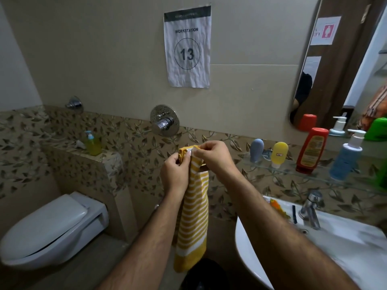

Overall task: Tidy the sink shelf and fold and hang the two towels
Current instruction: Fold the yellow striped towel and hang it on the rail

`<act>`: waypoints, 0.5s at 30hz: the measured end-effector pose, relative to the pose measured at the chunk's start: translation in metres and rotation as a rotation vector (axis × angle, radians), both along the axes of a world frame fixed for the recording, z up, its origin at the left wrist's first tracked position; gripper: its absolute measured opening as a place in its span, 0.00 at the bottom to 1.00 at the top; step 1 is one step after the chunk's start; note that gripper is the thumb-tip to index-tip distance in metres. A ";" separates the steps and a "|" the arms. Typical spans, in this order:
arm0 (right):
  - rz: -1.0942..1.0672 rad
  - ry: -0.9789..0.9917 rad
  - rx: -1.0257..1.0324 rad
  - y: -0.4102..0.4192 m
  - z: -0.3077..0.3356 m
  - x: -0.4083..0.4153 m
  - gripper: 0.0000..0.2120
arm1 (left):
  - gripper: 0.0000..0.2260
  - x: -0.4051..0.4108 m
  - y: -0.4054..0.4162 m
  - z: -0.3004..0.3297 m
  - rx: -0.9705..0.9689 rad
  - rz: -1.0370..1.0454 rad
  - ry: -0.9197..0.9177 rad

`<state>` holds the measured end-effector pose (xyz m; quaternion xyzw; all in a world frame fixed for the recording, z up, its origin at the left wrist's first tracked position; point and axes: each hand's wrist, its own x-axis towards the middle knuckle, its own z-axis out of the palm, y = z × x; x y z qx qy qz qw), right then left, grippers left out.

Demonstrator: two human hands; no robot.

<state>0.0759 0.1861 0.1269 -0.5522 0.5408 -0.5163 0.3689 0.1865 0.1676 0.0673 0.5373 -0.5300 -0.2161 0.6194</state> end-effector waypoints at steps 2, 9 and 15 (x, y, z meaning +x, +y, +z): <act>0.020 -0.068 0.018 0.003 0.005 -0.003 0.10 | 0.18 -0.001 0.002 0.003 0.024 -0.091 0.032; 0.117 -0.406 0.127 0.010 0.020 -0.031 0.23 | 0.14 0.004 0.014 0.013 0.077 -0.511 0.119; -0.264 -0.238 -0.287 0.025 0.010 -0.090 0.06 | 0.09 -0.025 0.024 0.048 0.088 -0.627 0.320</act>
